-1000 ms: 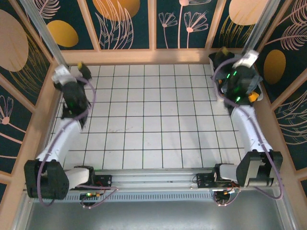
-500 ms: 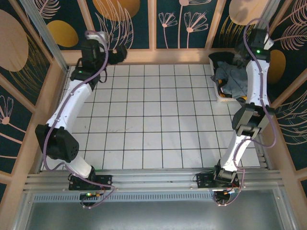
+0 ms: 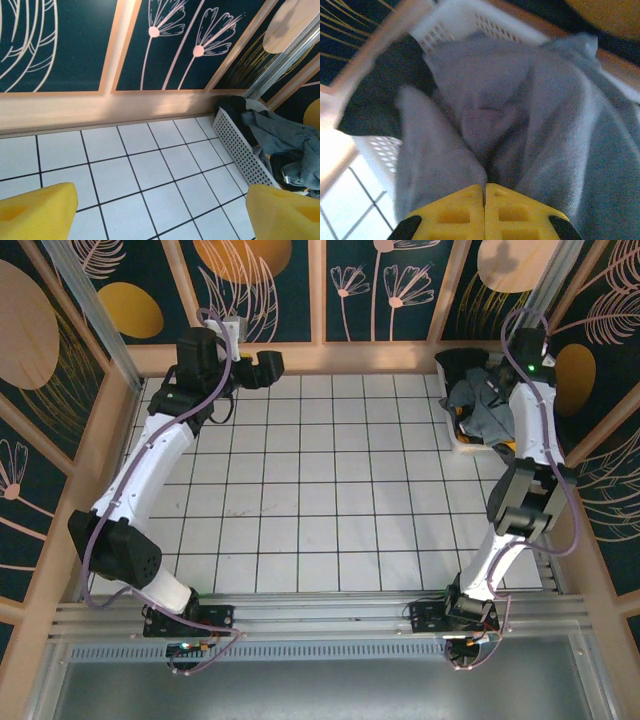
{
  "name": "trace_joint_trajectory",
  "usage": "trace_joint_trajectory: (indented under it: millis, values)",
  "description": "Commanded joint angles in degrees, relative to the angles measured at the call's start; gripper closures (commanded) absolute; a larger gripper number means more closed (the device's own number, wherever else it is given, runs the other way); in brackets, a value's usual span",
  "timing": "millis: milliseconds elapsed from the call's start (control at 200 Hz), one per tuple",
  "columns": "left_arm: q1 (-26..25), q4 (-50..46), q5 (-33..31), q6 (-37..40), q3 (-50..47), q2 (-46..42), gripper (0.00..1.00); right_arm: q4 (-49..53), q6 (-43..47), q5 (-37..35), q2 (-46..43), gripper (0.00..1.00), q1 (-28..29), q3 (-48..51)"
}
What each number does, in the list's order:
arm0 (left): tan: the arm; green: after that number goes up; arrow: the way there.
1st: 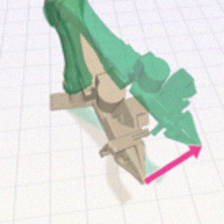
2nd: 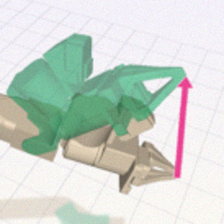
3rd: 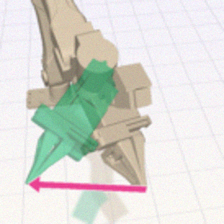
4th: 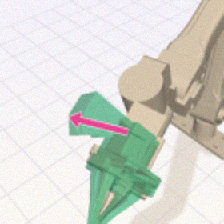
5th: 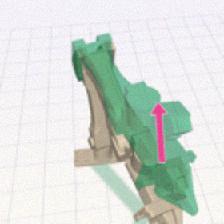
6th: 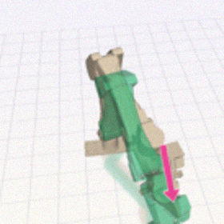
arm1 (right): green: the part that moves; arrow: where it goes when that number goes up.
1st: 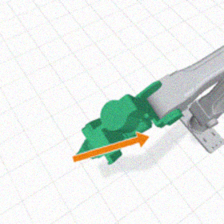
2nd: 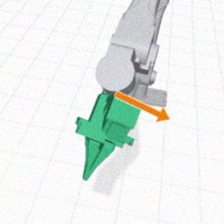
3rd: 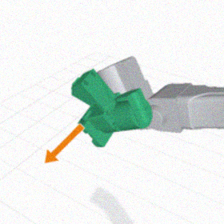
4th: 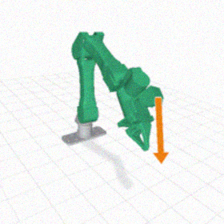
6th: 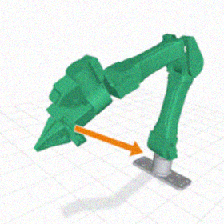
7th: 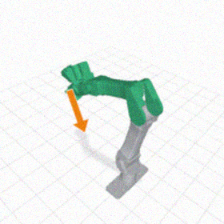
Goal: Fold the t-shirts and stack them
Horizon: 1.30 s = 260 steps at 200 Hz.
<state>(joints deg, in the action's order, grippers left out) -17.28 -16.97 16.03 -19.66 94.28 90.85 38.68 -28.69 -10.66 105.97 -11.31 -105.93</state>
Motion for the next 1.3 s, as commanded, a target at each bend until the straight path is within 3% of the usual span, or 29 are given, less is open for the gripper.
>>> trace_joint_trajectory:
  millis: [0,165,365,741,971,1056,1121,1196,1296]
  values:
    - [-0.1,-0.8,-2.0,-22.5,-0.4,-1.9,0.14,-10.0,0.1,-1.5,-9.8,1.00,2.0,1.0]
    - [-0.1,-0.9,-7.0,-22.6,-0.6,-2.4,0.14,-19.0,5.7,1.5,-16.4,1.00,6.9,-1.0]
    - [-0.1,-6.3,-16.3,-23.3,1.1,-2.4,0.14,-22.2,10.1,9.3,-16.9,1.00,15.2,-8.4]
    - [-0.1,-12.9,-30.6,-23.4,2.1,-6.2,0.11,-22.7,10.8,15.4,-12.0,1.00,39.9,-16.4]
    - [-0.1,-15.5,-35.4,-24.3,1.6,-8.5,0.09,-15.8,10.2,19.1,-2.7,1.00,48.5,-16.3]
    - [-0.1,-15.8,-35.4,-24.4,0.3,-9.3,0.09,-12.2,8.7,22.3,1.6,0.54,48.7,-16.0]
    - [-0.1,-16.8,-34.4,-24.5,-0.5,-9.4,0.09,-11.0,8.4,23.0,3.0,0.33,48.6,-14.5]
    - [-0.1,-18.4,-32.4,-24.7,-2.2,-9.2,0.09,-11.1,8.0,20.9,1.9,0.25,48.5,-10.7]
    - [-0.1,-21.2,-29.0,-25.2,-6.1,-9.0,0.10,-13.8,6.9,19.7,-2.9,0.26,46.9,-1.4]
